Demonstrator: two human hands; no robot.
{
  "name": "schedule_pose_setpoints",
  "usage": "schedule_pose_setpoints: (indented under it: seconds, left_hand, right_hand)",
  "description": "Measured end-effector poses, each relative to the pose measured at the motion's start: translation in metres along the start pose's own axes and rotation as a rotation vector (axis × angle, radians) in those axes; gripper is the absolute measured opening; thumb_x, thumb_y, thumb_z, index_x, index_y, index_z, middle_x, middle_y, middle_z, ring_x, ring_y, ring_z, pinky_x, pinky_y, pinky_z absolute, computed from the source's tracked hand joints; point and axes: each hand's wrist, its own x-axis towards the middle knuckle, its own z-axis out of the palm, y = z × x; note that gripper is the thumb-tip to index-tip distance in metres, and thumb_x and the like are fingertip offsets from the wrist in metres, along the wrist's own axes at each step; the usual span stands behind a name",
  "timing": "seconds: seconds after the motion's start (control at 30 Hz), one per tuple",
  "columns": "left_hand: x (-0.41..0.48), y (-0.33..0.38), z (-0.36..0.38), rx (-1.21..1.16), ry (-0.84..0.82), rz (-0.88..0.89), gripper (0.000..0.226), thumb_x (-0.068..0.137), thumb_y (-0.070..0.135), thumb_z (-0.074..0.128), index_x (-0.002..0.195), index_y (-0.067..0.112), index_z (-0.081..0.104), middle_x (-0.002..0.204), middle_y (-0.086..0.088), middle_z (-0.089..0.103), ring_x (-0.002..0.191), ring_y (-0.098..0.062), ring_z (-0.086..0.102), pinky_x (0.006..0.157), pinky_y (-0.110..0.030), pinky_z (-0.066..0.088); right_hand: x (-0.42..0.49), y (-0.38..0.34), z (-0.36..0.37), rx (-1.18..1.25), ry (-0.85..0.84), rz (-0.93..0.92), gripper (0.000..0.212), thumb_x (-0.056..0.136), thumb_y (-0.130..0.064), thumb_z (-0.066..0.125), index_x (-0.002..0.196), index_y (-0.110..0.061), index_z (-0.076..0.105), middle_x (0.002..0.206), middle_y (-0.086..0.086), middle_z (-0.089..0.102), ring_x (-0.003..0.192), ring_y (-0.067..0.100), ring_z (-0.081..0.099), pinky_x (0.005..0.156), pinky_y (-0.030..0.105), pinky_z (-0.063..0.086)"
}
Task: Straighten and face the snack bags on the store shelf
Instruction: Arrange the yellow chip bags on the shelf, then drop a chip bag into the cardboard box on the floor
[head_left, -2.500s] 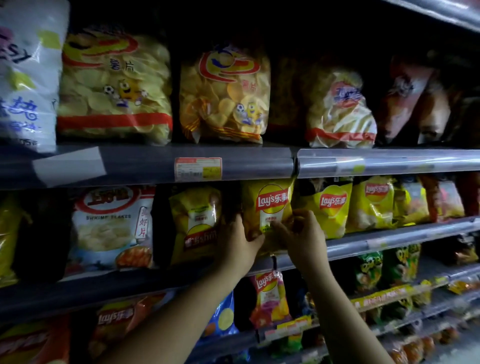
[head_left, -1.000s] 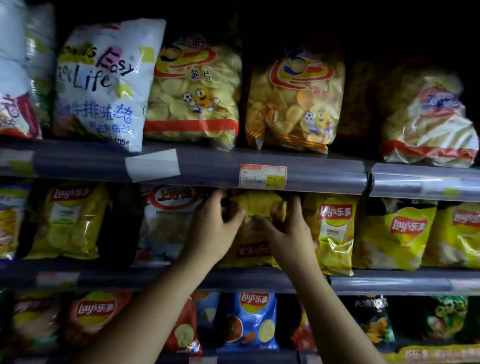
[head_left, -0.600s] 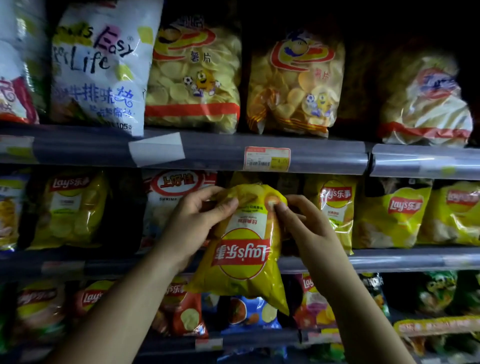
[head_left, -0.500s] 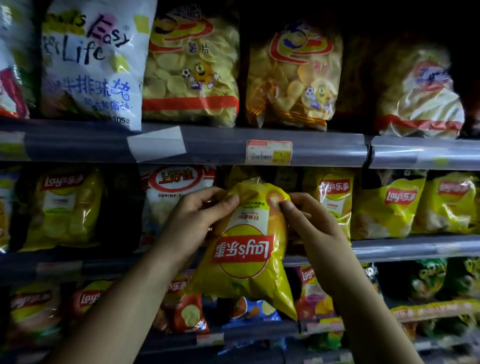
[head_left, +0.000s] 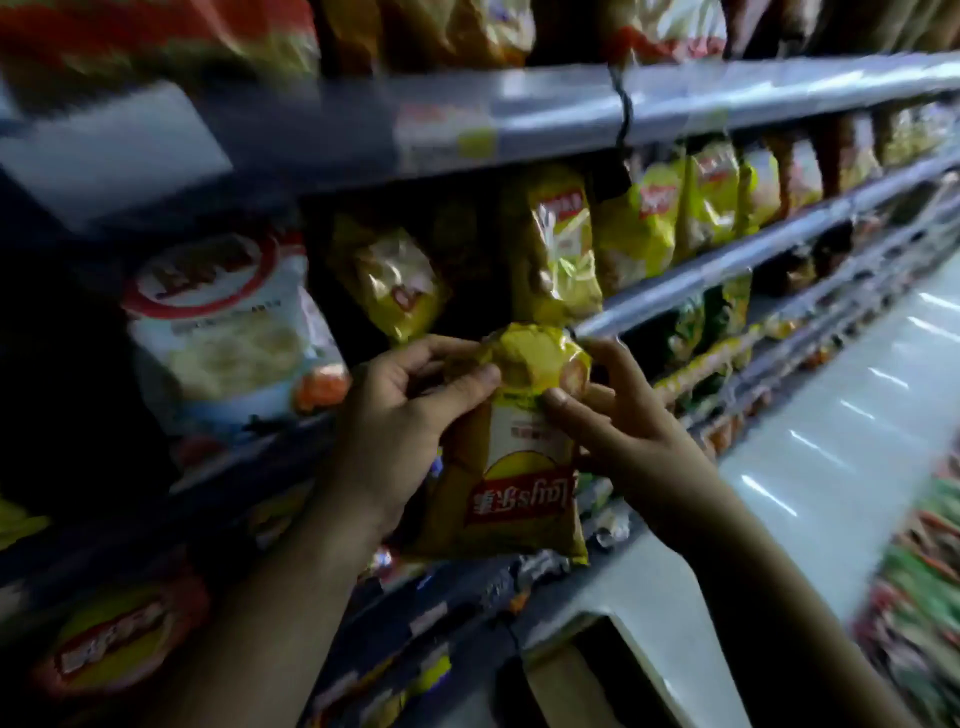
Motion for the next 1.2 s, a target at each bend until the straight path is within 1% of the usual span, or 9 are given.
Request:
schedule_pose_setpoints:
  seconds: [0.17, 0.3, 0.5, 0.63, 0.8, 0.9, 1.07, 1.13, 1.2]
  left_hand:
    - [-0.019, -0.122, 0.061, -0.040, -0.238, -0.283, 0.010, 0.090, 0.010, 0.067, 0.095, 0.017, 0.072, 0.084, 0.001, 0.076, 0.082, -0.016, 0.071, 0.071, -0.030, 0.058]
    - [-0.045, -0.251, 0.124, 0.066, -0.442, -0.551, 0.012, 0.093, 0.009, 0.063, 0.091, 0.017, 0.072, 0.075, 0.007, 0.071, 0.079, -0.016, 0.063, 0.071, -0.028, 0.052]
    - [-0.081, -0.480, 0.192, 0.298, -0.611, -0.811, 0.018, 0.088, 0.025, 0.070, 0.106, 0.027, 0.074, 0.108, -0.010, 0.072, 0.103, -0.024, 0.069, 0.091, -0.041, 0.057]
    - [-0.096, -0.671, 0.213, 0.416, -0.641, -0.919, 0.016, 0.086, 0.033, 0.070, 0.100, 0.038, 0.070, 0.108, 0.002, 0.070, 0.104, -0.019, 0.067, 0.091, -0.042, 0.057]
    - [-0.106, -0.892, 0.222, 0.554, -0.664, -0.977, 0.018, 0.088, 0.010, 0.072, 0.101, 0.021, 0.067, 0.095, 0.001, 0.070, 0.097, -0.025, 0.067, 0.065, -0.018, 0.053]
    - [-0.106, -0.989, 0.230, 0.641, -0.722, -0.946, 0.023, 0.087, 0.012, 0.073, 0.109, 0.017, 0.067, 0.099, 0.000, 0.069, 0.098, -0.022, 0.065, 0.064, -0.023, 0.053]
    - [-0.098, -1.079, 0.248, 0.756, -0.797, -0.848, 0.038, 0.085, 0.019, 0.075, 0.122, 0.016, 0.065, 0.119, -0.008, 0.070, 0.115, -0.025, 0.064, 0.099, -0.039, 0.052]
    - [-0.090, -1.079, 0.251, 0.808, -0.791, -0.831, 0.049, 0.089, 0.021, 0.072, 0.135, 0.013, 0.057, 0.132, -0.008, 0.065, 0.123, -0.024, 0.061, 0.103, -0.035, 0.047]
    - [-0.081, -1.061, 0.247, 0.909, -0.794, -0.750, 0.050, 0.090, 0.021, 0.070, 0.138, 0.012, 0.056, 0.133, -0.007, 0.065, 0.122, -0.023, 0.061, 0.099, -0.032, 0.046]
  right_hand:
    - [-0.085, 0.102, -0.046, 0.058, 0.361, 0.232, 0.044, 0.082, -0.035, 0.070, 0.122, -0.024, 0.055, 0.112, 0.020, 0.076, 0.103, 0.038, 0.075, 0.077, 0.054, 0.059]
    - [-0.160, 0.227, -0.079, 0.082, 0.620, 0.503, 0.031, 0.084, -0.039, 0.077, 0.111, -0.036, 0.063, 0.103, 0.013, 0.078, 0.091, 0.028, 0.072, 0.068, 0.041, 0.056]
    - [-0.229, 0.439, -0.116, 0.266, 0.890, 0.872, 0.022, 0.095, -0.021, 0.069, 0.116, -0.025, 0.063, 0.107, 0.014, 0.075, 0.092, 0.025, 0.075, 0.077, 0.047, 0.059]
    - [-0.240, 0.612, -0.145, 0.301, 0.911, 0.981, 0.027, 0.097, -0.026, 0.066, 0.123, -0.025, 0.059, 0.111, 0.008, 0.072, 0.094, 0.025, 0.074, 0.075, 0.046, 0.061]
    - [-0.246, 0.820, -0.175, 0.273, 0.879, 1.050, 0.031, 0.092, -0.038, 0.071, 0.119, -0.043, 0.057, 0.121, 0.008, 0.069, 0.103, 0.029, 0.074, 0.088, 0.048, 0.063]
    - [-0.248, 0.917, -0.190, 0.188, 0.897, 1.060, 0.032, 0.092, -0.038, 0.070, 0.119, -0.046, 0.055, 0.126, 0.007, 0.067, 0.107, 0.027, 0.072, 0.091, 0.052, 0.061]
    - [-0.245, 0.995, -0.214, 0.093, 0.919, 1.124, 0.063, 0.097, -0.036, 0.066, 0.153, -0.027, 0.038, 0.148, 0.010, 0.055, 0.127, 0.030, 0.061, 0.104, 0.048, 0.055]
    - [-0.247, 0.996, -0.224, 0.040, 0.921, 1.213, 0.069, 0.098, -0.036, 0.063, 0.157, -0.018, 0.031, 0.152, 0.012, 0.052, 0.135, 0.031, 0.055, 0.110, 0.044, 0.049]
    - [-0.248, 0.982, -0.228, -0.079, 0.884, 1.259, 0.063, 0.099, -0.035, 0.062, 0.153, -0.013, 0.039, 0.150, 0.012, 0.055, 0.135, 0.028, 0.055, 0.107, 0.039, 0.048]
